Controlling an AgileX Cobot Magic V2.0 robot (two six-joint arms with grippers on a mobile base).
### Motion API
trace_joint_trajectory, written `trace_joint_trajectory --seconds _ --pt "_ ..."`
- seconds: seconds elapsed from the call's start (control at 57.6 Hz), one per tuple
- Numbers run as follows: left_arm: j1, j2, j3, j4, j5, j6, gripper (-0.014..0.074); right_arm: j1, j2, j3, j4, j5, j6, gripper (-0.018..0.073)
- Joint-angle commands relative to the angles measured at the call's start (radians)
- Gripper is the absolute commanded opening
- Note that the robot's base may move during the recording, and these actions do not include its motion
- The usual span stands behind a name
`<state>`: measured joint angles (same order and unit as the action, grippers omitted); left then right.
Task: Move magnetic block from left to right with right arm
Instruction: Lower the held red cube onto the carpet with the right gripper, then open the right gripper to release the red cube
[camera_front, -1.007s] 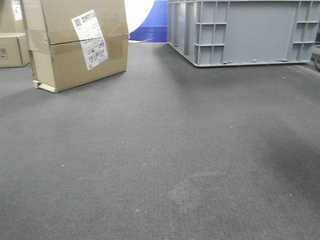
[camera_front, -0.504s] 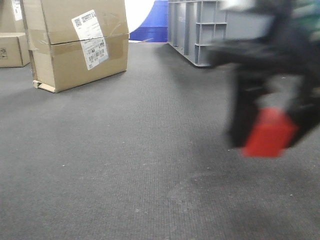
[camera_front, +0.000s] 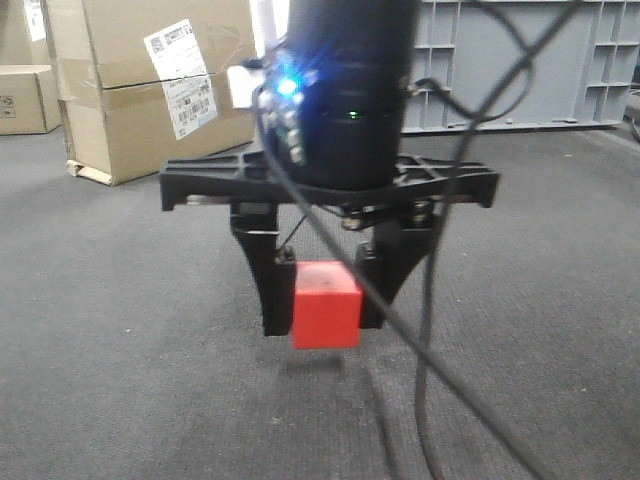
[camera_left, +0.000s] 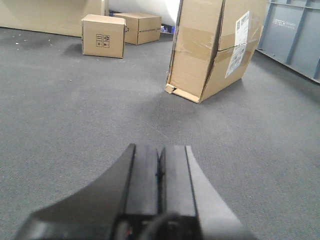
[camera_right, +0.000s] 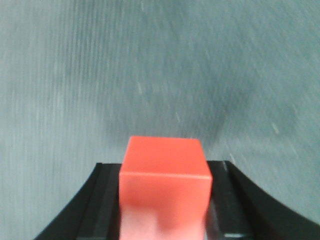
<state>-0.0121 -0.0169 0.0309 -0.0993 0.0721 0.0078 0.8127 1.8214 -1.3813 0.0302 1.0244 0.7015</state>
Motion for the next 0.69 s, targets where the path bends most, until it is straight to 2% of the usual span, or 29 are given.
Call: trace_joint_trajectory --seconds 0.0,0.174,0.26,0.486,0.677 --pt "0.001 -0.009 0.010 -0.003 -0.085 -0.008 -0.0126 0.000 -0.035 -0.045 -0.019 0.008 0.015 0.0327" --pt "0.001 -0.009 0.010 -0.003 -0.085 -0.008 -0.0126 -0.003 -0.025 -0.045 -0.022 0.018 0.049 0.0536" --pt "0.001 -0.009 0.010 -0.003 -0.085 -0.008 -0.0126 -0.006 -0.025 -0.045 -0.030 0.011 0.079 0.0603" --pt "0.001 -0.009 0.010 -0.003 -0.085 -0.008 -0.0126 -0.006 -0.032 -0.045 -0.030 0.013 0.083 0.0613" --pt "0.001 -0.009 0.010 -0.003 -0.085 -0.008 -0.0126 -0.006 -0.117 -0.045 -0.093 0.013 0.052 0.0610"
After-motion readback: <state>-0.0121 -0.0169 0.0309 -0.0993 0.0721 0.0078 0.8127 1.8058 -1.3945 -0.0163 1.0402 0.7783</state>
